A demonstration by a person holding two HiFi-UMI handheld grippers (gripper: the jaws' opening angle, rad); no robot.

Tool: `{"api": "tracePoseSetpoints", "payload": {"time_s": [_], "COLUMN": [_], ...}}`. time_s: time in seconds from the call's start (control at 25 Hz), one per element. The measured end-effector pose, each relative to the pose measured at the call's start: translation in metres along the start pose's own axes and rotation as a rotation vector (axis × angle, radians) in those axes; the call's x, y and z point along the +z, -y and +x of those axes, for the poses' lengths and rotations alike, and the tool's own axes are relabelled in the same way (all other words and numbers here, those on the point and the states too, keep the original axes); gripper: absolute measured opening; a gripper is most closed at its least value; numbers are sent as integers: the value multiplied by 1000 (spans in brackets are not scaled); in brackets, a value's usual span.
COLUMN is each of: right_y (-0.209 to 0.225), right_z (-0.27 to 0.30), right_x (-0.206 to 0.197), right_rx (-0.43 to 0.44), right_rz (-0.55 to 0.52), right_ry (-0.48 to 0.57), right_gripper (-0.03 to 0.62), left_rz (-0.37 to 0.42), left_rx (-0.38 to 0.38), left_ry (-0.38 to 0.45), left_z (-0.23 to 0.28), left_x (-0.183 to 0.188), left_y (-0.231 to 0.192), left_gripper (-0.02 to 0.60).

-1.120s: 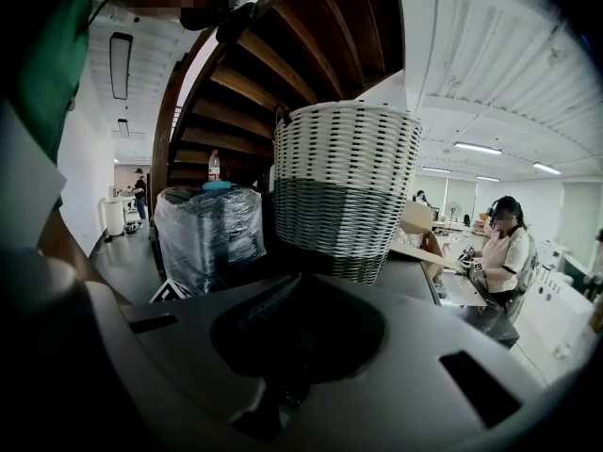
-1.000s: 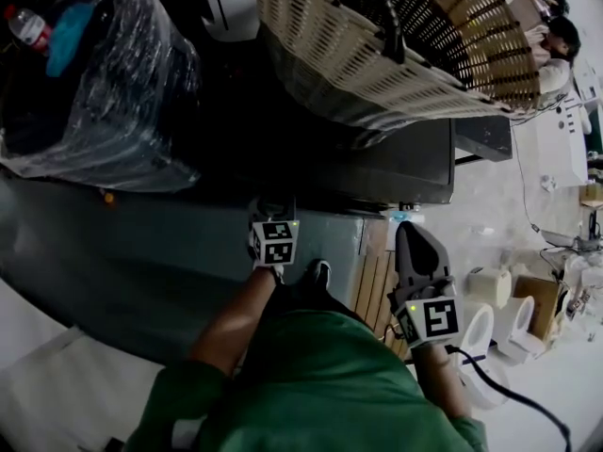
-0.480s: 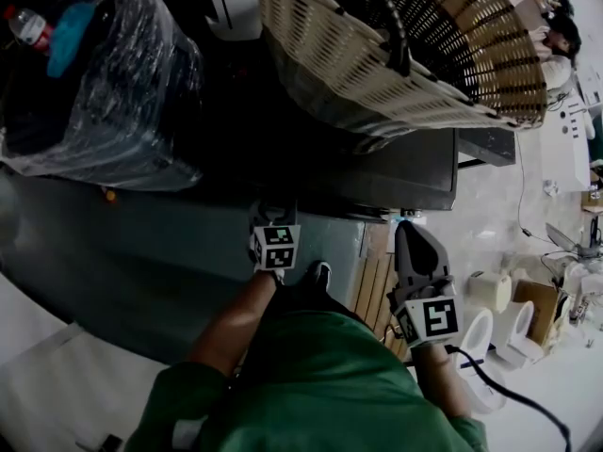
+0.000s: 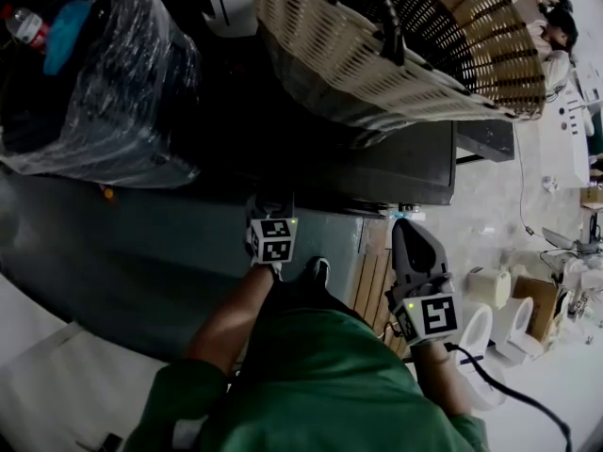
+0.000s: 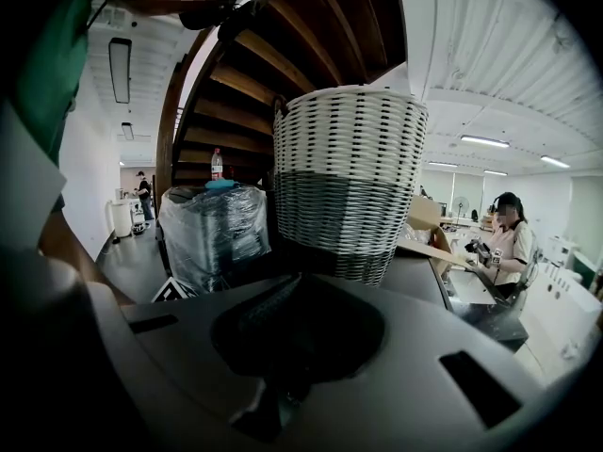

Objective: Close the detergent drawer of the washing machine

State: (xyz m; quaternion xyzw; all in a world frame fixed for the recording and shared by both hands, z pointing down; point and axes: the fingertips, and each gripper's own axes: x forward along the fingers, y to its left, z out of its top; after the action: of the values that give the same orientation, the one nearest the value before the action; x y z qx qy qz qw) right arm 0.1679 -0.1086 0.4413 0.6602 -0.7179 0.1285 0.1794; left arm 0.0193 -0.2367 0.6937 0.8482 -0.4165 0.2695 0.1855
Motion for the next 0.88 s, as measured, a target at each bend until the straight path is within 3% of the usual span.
{"api": "tracePoseSetpoints", "payload": {"time_s": [0.28,0.48,0.68,0.88], "right_y": [1,0,-3,-5], "right_z": [-10,-19,-26,-33], "right_x": [4,-1,5,5], "right_rx": [-9,-19,-4,-7], "right_rz": [15,10,3,10], "right_ry": [19,-33,60,74], "right_gripper": [23,23,23,23], "left_rz": [8,49,33,23], "left_rx": [3,1,16,33], "left_ry": [-10,-19,1,56], "left_z": [-2,-5,-24,-52], "left_x": [2,2,3,15], "left_y": [2,3,-2,-7], "left_gripper": [221,221,221,221]}}
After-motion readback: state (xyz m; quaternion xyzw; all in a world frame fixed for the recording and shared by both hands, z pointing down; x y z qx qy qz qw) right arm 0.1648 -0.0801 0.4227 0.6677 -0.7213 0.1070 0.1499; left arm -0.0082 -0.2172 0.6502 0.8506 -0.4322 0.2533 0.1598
